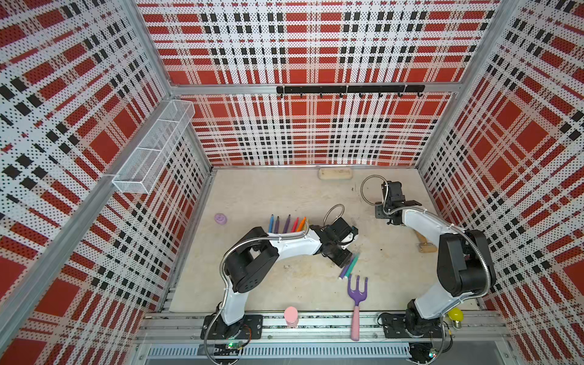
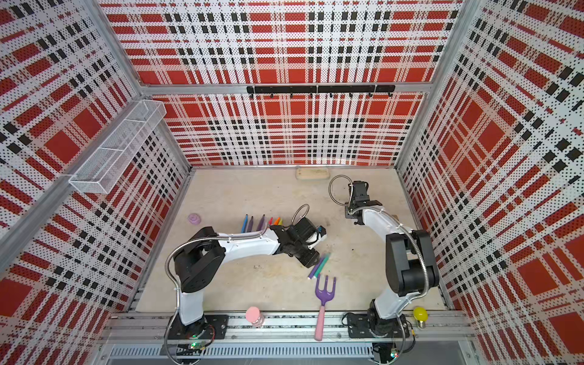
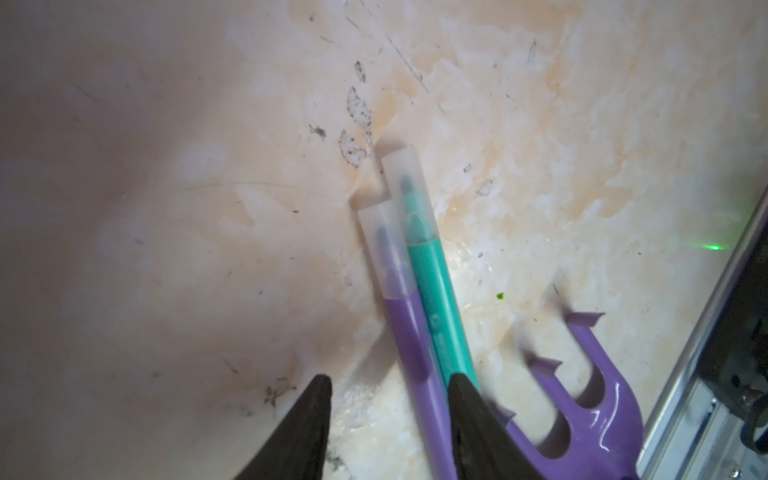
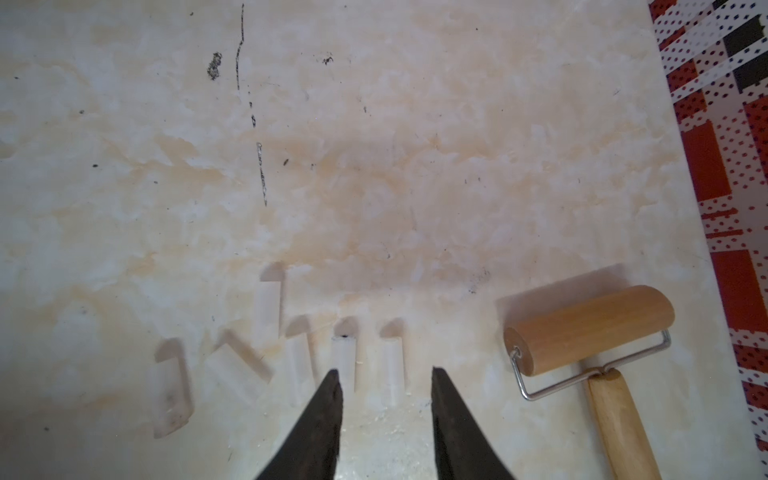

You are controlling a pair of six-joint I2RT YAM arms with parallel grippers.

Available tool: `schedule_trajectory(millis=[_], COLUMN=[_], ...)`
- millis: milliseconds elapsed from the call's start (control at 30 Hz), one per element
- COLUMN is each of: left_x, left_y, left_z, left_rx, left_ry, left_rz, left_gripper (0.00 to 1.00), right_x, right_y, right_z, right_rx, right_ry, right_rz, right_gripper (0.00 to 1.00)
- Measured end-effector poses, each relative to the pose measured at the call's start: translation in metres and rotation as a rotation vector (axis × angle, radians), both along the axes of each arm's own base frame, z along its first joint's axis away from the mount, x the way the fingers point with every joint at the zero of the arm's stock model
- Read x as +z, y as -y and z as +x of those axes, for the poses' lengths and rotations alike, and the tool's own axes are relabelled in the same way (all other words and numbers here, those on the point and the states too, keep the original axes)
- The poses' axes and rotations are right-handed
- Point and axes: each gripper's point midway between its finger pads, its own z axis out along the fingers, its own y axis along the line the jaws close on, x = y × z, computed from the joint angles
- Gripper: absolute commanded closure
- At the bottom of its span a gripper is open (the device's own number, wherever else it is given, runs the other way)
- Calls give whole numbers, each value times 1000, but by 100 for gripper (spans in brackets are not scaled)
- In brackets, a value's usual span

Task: Remove pen caps from pens
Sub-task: Pick up the pen from the bottom-center of the table.

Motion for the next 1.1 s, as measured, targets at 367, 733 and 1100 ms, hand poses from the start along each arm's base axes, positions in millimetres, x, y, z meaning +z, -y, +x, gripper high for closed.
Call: schedule_trajectory(millis=[367,733,1100], left_x=[-14,-17,-20], left_y=[2,-4,-11], left_z=[1,11,13], left_rx=[-6,20,49], left_ry=[29,72,98], left_rz=[80,143,198], left_gripper=[52,57,60], right_x=[-4,-1,8], right_y=[1,2,3], right_z=[-4,-4,-3], right_rx=[-2,-3,-6], right_ry=[-4,14,44], right_rz=[-5,-7,-7], right_gripper=[61,61,60])
